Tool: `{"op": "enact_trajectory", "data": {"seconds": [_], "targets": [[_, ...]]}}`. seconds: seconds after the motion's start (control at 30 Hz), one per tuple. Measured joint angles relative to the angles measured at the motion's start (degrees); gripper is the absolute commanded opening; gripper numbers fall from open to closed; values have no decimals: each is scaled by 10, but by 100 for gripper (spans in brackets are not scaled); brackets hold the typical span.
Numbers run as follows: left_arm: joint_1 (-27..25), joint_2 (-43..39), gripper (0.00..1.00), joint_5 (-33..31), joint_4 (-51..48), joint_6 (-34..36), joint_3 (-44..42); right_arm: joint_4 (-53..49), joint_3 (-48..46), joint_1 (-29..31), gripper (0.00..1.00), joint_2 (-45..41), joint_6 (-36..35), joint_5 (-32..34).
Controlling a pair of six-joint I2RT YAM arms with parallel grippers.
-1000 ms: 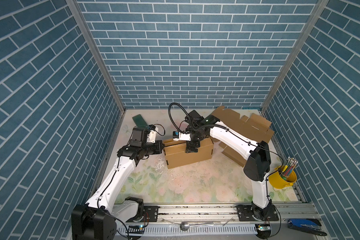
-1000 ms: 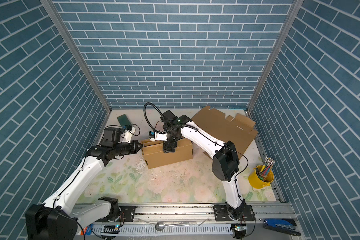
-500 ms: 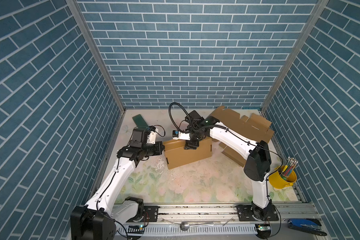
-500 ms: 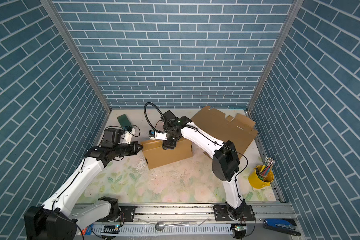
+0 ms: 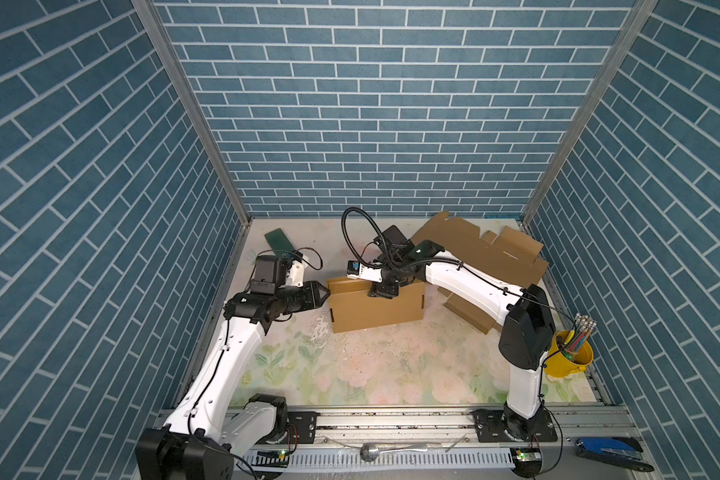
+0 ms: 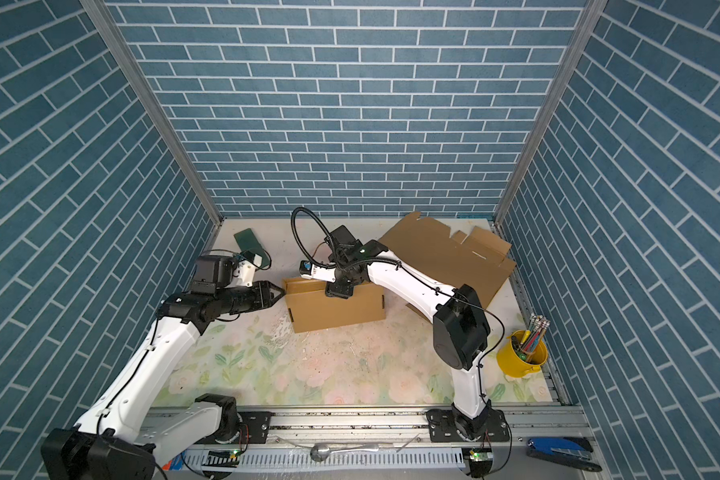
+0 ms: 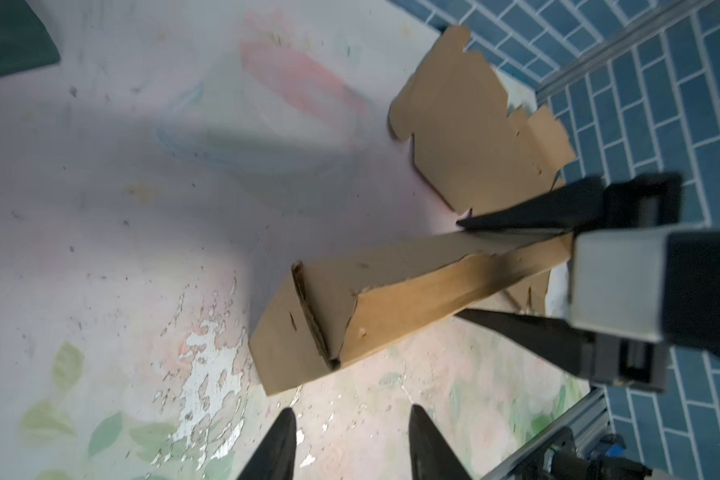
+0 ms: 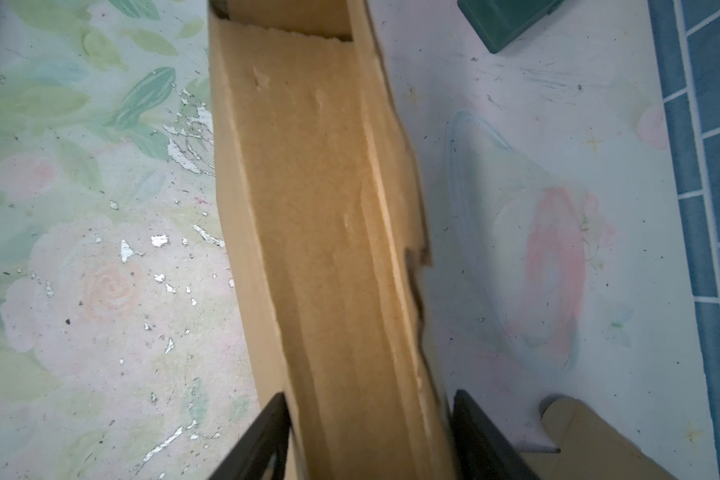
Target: Fold the paper box
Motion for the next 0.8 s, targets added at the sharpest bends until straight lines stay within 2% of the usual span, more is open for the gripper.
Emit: {"op": "enact_trajectory", "data": {"seconds": [0.17, 0.4, 0.63, 0.8], "targets": [[34, 11, 50, 17, 88, -76, 0, 21, -12, 2, 62, -4, 10, 13], [35, 90, 48, 32, 201, -145, 0, 37, -23, 4, 62, -8, 16, 22], [18, 132, 37, 46, 241, -165, 0, 45, -27, 6, 64, -9, 24, 29], [7, 105, 29, 50, 259, -164, -38, 51, -32, 8, 66, -11, 32, 35]]}}
